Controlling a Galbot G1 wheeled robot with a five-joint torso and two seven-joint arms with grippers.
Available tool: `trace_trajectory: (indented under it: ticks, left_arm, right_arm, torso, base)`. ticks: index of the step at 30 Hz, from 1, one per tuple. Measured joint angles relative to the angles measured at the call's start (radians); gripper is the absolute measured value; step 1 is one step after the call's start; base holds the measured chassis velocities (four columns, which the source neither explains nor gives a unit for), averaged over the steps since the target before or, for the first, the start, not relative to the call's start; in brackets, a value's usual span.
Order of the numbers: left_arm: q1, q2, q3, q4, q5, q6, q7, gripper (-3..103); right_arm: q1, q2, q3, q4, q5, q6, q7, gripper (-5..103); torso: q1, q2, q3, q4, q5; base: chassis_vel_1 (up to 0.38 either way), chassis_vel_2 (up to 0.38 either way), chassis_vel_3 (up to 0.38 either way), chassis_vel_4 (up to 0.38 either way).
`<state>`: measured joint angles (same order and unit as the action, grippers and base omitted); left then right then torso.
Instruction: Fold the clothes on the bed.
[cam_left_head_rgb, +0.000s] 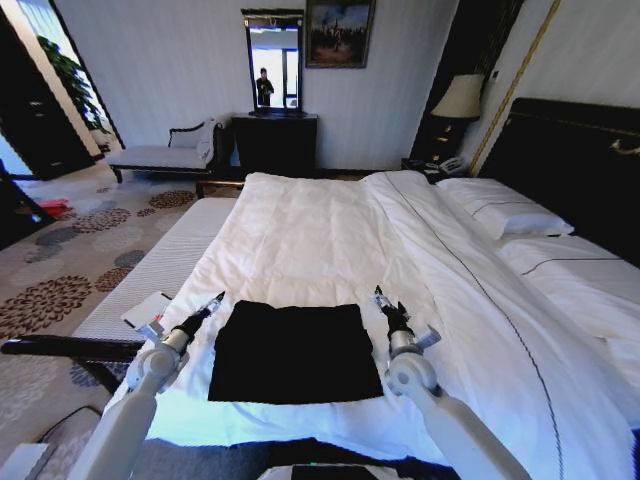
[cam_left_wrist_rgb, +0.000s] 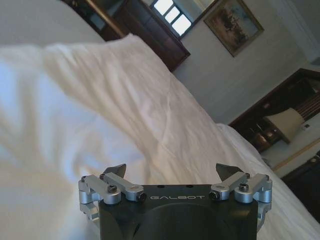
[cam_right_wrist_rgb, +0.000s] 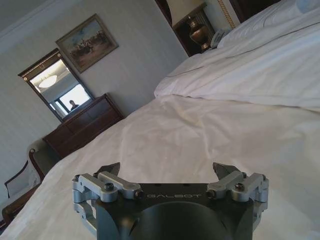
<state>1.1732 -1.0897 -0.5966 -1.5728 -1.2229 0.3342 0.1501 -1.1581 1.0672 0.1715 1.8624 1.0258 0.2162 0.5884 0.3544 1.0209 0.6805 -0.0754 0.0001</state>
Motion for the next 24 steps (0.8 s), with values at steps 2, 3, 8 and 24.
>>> trace_trajectory:
  ticks: [2,3,8,24]
  left_arm:
    - [-0.005,-0.014,0.014,0.019,0.003,0.012,0.014,100]
    - [-0.007,-0.020,0.020,0.025,0.007,0.013,0.016,100]
    - [-0.020,-0.039,0.041,0.038,0.019,0.014,0.017,100]
    - [-0.067,-0.079,0.090,0.096,0.064,-0.009,0.028,98]
  right_arm:
    - [0.006,0.006,-0.004,-0.008,-0.001,-0.004,0.002,100]
    - [0.008,0.008,-0.005,-0.011,-0.002,-0.006,0.004,100]
    - [0.011,0.013,-0.009,-0.021,-0.007,-0.010,0.008,100]
    - [0.015,0.019,-0.004,-0.040,-0.014,-0.012,0.018,100]
  torso:
    - [0.000,0.000,0.000,0.0000,-0.0002]
    - [0.000,0.000,0.000,0.0000,-0.0002]
    - [0.000,0.000,0.000,-0.0002,0.0000]
    - [0.000,0.000,0.000,-0.0001,-0.0001]
  base:
    - [0.000,0.000,0.000,0.000]
    - [0.000,0.000,0.000,0.000]
    - [0.000,0.000,0.000,0.000]
    - [0.000,0.000,0.000,0.000]
